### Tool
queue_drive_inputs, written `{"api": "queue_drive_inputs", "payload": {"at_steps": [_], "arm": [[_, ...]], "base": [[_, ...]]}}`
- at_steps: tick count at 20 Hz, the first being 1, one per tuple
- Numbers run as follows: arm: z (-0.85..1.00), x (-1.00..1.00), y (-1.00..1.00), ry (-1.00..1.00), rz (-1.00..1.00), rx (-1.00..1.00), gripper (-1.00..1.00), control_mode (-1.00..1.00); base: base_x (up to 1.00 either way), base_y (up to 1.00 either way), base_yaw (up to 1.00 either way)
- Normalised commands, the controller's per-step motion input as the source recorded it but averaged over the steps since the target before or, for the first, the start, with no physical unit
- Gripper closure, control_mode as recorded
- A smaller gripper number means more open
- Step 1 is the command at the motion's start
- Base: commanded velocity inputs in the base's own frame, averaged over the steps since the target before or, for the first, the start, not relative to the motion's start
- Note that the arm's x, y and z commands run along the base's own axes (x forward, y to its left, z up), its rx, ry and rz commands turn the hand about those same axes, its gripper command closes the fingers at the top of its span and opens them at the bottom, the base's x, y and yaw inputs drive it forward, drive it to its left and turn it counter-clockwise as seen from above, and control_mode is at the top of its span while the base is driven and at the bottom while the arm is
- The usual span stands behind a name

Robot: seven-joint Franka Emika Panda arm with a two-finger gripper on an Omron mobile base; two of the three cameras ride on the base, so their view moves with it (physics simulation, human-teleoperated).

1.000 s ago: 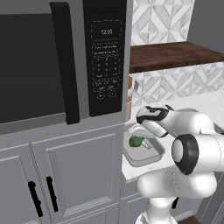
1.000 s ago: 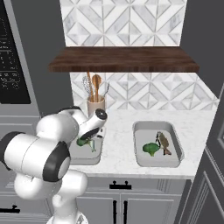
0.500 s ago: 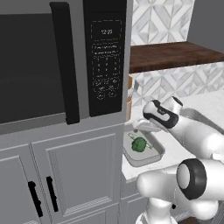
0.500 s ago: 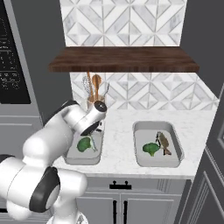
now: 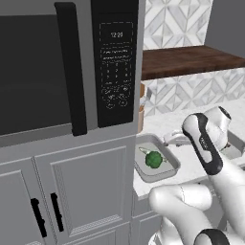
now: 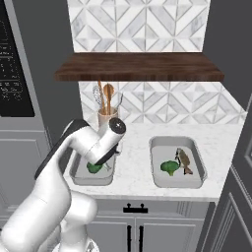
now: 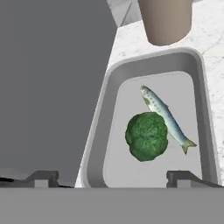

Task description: Place one broccoli and one fish in each tupperware on the nearby counter, to pack two identical lunches.

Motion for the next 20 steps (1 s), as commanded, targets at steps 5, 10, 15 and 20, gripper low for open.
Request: {"api": "queue_drive_inputs", "payload": {"at_steps": [5, 10, 15, 20], "arm": [[0.68, -0.82, 0.00, -0.26, 0.00, 0.00, -1.00, -1.00], [0.45, -0.38, -0.15, -0.16, 0.00, 0.07, -1.00, -1.00], [0.13, -0.18, -0.18, -0.07, 0.00, 0.15, -1.00, -1.00], [0.00, -0.21, -0.13, -0.08, 0.00, 0.10, -1.00, -1.00]], "base": [[0.00, 0.00, 0.00], [0.00, 0.00, 0.00], [0.00, 0.00, 0.00], [0.00, 0.00, 0.00]]}}
